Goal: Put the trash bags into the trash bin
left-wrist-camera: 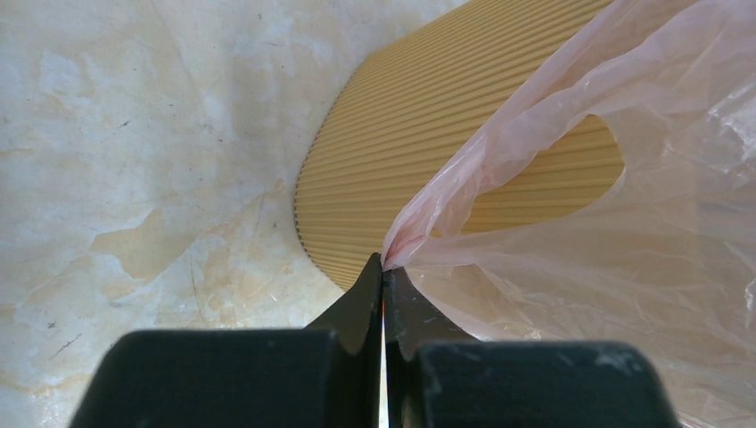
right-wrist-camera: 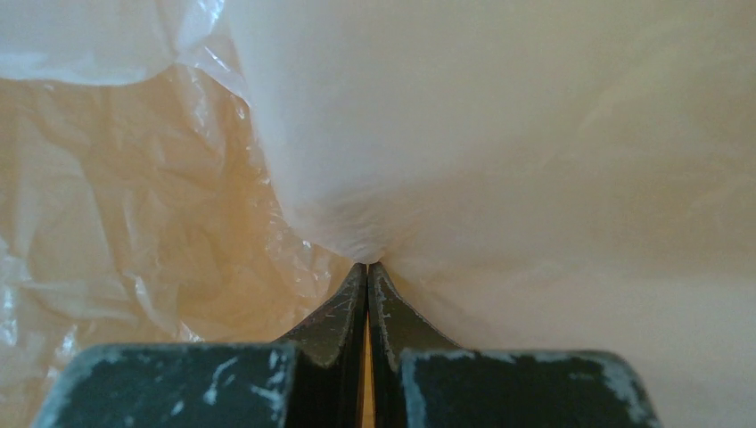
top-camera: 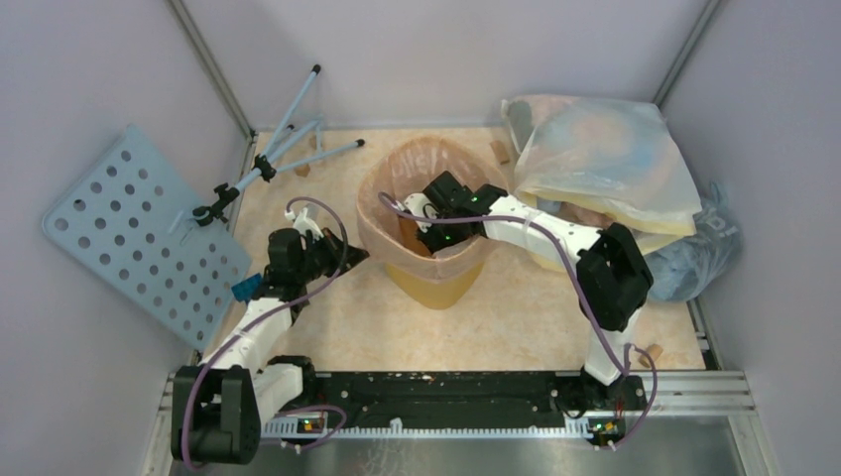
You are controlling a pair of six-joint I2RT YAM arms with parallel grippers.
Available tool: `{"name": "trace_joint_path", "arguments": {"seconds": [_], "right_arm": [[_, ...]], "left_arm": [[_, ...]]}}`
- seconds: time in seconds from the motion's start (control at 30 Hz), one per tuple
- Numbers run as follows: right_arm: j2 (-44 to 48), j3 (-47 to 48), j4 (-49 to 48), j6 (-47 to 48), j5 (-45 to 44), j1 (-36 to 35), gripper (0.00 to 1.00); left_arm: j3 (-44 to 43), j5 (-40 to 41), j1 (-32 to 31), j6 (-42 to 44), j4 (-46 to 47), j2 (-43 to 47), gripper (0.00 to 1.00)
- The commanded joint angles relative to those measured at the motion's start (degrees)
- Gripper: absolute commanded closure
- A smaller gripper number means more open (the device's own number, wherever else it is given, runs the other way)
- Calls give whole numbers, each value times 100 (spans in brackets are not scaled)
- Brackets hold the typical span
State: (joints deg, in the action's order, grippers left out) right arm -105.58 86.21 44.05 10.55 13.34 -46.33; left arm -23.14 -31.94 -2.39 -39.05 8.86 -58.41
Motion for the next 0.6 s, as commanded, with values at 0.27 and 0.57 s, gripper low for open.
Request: {"name": "trace_joint_path", "arguments": {"seconds": [0.27,0.57], "right_arm": [[252,135,-97,-172,-189,22,100],[688,394,67,-231,-264,25,100]], "left_arm": [[37,68,24,100,193,-5,100],[44,66,28,83,185,33,100]]}}
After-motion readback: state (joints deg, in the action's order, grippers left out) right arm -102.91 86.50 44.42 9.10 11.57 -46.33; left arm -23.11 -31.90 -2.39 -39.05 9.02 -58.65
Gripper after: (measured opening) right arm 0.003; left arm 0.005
